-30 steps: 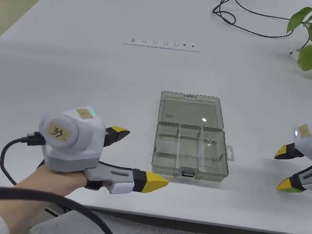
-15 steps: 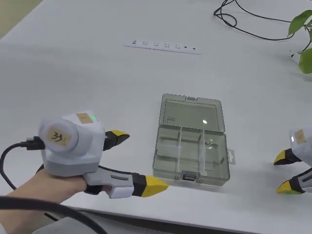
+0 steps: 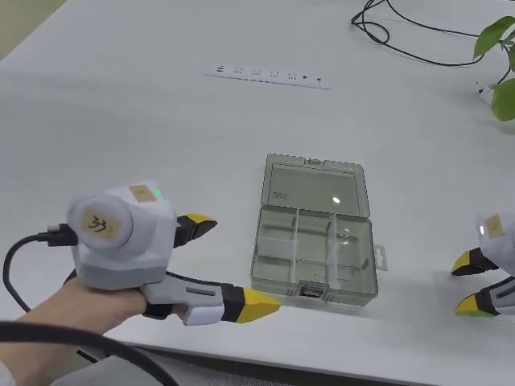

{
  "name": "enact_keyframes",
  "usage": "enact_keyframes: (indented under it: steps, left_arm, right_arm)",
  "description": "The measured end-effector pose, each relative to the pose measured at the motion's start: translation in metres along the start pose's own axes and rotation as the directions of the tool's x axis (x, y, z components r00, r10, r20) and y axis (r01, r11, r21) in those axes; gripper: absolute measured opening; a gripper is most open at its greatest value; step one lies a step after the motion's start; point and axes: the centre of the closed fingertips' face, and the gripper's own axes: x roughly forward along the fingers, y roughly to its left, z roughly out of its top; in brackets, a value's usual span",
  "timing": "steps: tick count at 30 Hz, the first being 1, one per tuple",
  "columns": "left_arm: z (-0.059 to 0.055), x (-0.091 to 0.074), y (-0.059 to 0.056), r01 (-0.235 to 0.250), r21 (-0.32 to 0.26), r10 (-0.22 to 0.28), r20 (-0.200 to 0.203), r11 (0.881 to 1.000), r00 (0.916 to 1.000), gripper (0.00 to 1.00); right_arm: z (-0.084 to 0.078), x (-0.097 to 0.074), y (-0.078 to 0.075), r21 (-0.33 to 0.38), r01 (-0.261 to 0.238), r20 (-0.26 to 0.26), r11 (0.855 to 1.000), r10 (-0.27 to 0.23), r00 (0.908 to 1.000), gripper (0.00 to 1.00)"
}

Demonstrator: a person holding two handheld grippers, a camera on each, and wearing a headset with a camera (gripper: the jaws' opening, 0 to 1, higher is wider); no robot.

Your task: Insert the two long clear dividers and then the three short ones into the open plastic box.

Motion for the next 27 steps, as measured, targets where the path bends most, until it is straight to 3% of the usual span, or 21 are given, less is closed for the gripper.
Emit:
enact_keyframes:
  steps: [10,19,27]
  left_arm:
    - [0.001,0.001,-0.001,0.003,-0.003,-0.003,0.001,1.000,1.0000,0.90]
    - [0.001,0.003,0.000,-0.001,-0.058,0.002,0.018,0.998,0.9998,0.88]
    - [0.005,0.008,-0.004,0.011,-0.080,-0.009,0.026,0.997,0.9996,0.83]
  right_arm:
    - [-0.001,0.001,-0.003,0.001,0.013,-0.006,1.000,-0.013,0.9999,0.33]
    - [0.008,-0.006,-0.010,0.000,0.040,0.020,0.999,-0.040,0.9990,0.32]
    - [0.037,-0.021,-0.012,-0.025,0.085,0.080,0.996,-0.083,0.9934,0.32]
